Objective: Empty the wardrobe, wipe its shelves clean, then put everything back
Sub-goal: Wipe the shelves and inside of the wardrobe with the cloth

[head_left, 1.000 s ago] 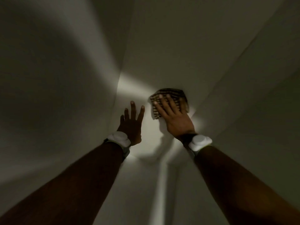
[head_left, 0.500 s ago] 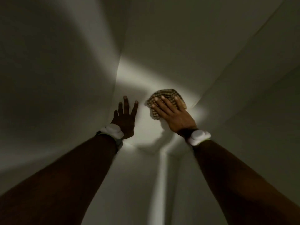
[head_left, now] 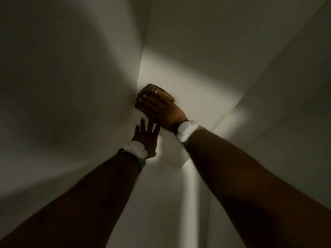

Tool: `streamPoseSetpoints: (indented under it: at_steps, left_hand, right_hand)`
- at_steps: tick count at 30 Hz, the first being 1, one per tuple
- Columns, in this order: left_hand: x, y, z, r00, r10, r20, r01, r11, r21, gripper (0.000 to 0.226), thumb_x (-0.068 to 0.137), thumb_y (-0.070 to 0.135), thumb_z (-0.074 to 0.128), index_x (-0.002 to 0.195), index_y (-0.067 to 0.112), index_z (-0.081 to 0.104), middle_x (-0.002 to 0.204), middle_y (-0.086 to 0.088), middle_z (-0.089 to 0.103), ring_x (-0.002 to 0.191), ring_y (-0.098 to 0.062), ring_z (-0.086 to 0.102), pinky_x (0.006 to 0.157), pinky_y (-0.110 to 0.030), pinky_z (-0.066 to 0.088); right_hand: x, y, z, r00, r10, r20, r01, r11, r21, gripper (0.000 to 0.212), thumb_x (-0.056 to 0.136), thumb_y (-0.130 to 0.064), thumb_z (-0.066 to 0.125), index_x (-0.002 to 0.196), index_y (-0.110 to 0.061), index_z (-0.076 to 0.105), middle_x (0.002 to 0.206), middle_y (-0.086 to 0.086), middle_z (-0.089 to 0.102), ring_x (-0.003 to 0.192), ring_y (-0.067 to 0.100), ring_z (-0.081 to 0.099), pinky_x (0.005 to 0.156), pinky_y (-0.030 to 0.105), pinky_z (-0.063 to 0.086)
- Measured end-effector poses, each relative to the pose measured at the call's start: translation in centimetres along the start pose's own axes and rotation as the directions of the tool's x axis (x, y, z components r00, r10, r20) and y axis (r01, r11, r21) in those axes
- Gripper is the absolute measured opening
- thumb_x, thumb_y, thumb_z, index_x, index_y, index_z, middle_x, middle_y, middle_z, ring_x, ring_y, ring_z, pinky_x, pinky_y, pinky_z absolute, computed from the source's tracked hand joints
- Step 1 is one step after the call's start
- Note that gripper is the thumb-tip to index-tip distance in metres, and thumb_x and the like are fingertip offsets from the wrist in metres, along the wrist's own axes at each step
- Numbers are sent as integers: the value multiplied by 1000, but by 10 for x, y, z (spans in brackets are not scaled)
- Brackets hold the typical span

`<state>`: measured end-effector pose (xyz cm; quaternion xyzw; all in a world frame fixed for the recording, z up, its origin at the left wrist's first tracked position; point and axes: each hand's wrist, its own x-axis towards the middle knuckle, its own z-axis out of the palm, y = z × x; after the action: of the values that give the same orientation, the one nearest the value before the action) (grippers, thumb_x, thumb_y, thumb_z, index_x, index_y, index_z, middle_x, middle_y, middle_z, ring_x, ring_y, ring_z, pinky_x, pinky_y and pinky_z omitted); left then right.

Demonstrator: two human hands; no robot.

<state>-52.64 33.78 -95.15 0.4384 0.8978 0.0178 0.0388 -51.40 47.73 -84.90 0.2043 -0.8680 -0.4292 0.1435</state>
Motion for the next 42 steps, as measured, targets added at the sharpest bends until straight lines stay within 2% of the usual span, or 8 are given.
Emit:
streamPoseSetpoints:
  at_steps: [5, 10, 17, 25, 28, 34, 38, 42]
  left_hand:
    - [4, -16, 16, 997, -71, 17, 70, 996, 57, 82, 102, 43, 33, 156, 14, -21, 165, -24, -9, 151, -49, -1, 123, -57, 12]
    - [-4, -12, 16, 998, 15, -53, -20, 994, -103, 106, 86, 21, 56, 157, 15, -22, 160, -29, -23, 149, -54, -2, 117, -61, 21]
    - [-5, -14, 25, 1000, 25, -3, -25, 981, -191, 112, 84, 26, 62, 157, 20, -23, 161, -20, -30, 148, -55, -2, 120, -61, 17]
    - [-43, -12, 113, 845, -97, 527, 278, 920, -277, 137, 68, 83, 65, 154, 31, -27, 163, -9, -29, 144, -60, -13, 111, -77, 0]
    - [-55, -9, 128, 754, -97, 649, 316, 921, -229, 145, 60, 83, 72, 156, 30, -23, 162, -8, -31, 143, -59, -20, 110, -80, 5]
    - [-58, 2, 151, 757, -127, 641, 338, 915, -218, 155, 54, 72, 84, 154, 32, -27, 156, -9, -42, 137, -60, -31, 102, -86, -2]
    - [-58, 3, 159, 779, -149, 609, 340, 917, -210, 156, 50, 72, 85, 155, 33, -24, 158, -7, -40, 138, -60, -31, 100, -87, -1]
    - [-56, 5, 150, 748, -151, 647, 357, 912, -200, 157, 50, 71, 87, 155, 33, -24, 159, -9, -38, 139, -60, -29, 103, -86, 1]
  right_hand:
    - [2, -10, 5, 998, -39, 49, 33, 993, 117, 48, 104, -11, 28, 142, -15, 57, 149, 6, 52, 140, 29, 47, 119, 57, 17]
    - [-138, 1, 10, 979, -71, 189, 65, 997, 38, 58, 102, -14, 30, 160, -13, 20, 166, 11, 21, 151, 31, 26, 123, 56, 12]
    - [-180, -22, 16, 972, 5, 236, -26, 996, 87, 62, 99, -8, 33, 160, -13, 22, 166, 8, 20, 151, 29, 27, 124, 54, 1]
    - [-2, -63, 43, 993, -101, 52, 90, 979, 185, 47, 109, -12, 24, 128, -6, 67, 133, 11, 65, 127, 33, 59, 122, 48, 20]
    - [25, -70, 51, 989, -43, 140, 3, 962, 273, 49, 112, -17, 21, 131, -6, 65, 137, 10, 63, 129, 31, 58, 121, 48, 19]
    - [-59, -73, 74, 997, -63, 51, 53, 982, 180, 53, 101, -12, 33, 154, -12, 38, 159, 9, 38, 148, 29, 34, 124, 53, 16]
    - [-174, -82, 56, 982, 141, 127, -187, 831, 524, 43, 109, -13, 38, 152, -12, 41, 157, 4, 40, 148, 19, 33, 122, 43, 25]
    - [-187, -95, 52, 937, 292, 193, -345, 677, 650, 38, 104, -24, 54, 141, -16, 55, 138, 9, 55, 119, 25, 58, 93, 38, 53]
